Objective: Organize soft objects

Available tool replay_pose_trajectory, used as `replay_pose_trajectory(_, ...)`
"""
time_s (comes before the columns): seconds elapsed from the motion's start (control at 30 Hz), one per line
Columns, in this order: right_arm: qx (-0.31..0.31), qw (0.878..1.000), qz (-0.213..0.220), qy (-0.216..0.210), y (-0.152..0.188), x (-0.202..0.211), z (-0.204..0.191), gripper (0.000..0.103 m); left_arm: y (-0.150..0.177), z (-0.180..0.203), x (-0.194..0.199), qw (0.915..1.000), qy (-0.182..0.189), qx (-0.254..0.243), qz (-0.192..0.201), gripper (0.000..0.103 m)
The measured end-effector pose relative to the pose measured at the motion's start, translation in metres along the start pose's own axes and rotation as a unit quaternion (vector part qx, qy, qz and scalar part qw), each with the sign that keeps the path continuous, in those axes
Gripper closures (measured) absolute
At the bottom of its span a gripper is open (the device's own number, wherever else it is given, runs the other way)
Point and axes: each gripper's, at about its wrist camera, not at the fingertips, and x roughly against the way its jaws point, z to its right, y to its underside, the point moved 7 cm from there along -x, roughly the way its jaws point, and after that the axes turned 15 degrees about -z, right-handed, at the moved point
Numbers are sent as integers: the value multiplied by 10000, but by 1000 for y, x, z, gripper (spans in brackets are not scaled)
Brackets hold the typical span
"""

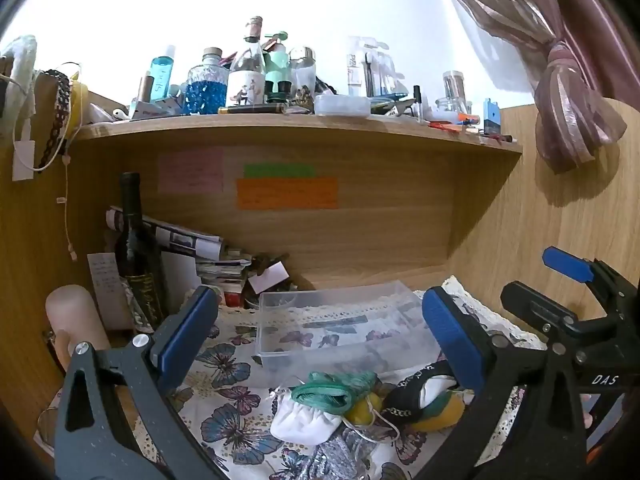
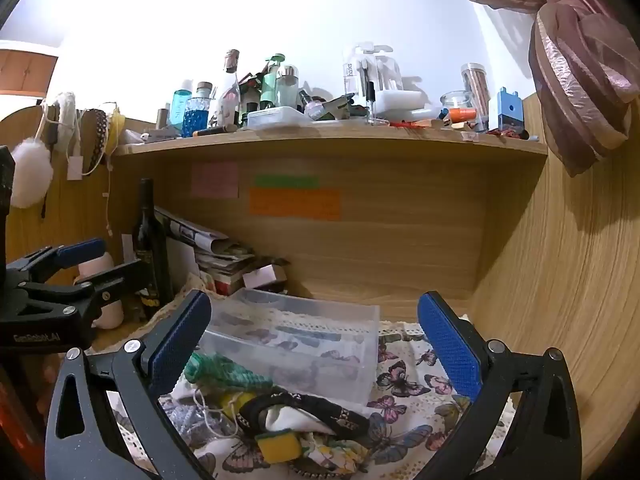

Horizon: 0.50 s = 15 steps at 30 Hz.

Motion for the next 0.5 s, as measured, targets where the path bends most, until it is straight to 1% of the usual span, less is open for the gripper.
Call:
replay_pose_trajectory(0.13, -6, 10000, -7, -17, 0, 0, 0, 0, 1, 1, -2, 9999, 101, -44, -93, 0)
replay_pose_trajectory(0.27, 22, 10000, -28, -3, 1, -1, 0, 0, -5, -4, -2, 9998, 171, -57, -128, 0)
replay_pose_trajectory(0.33, 27, 10000, -22, -13, 0, 0, -1, 0, -4, 0, 5, 9999, 91, -64, -20, 0)
replay_pose_trajectory(0.5, 57, 10000, 14, -21, -1, 1, -5, 0, -2, 1, 5, 10000, 57, -65, 16, 0)
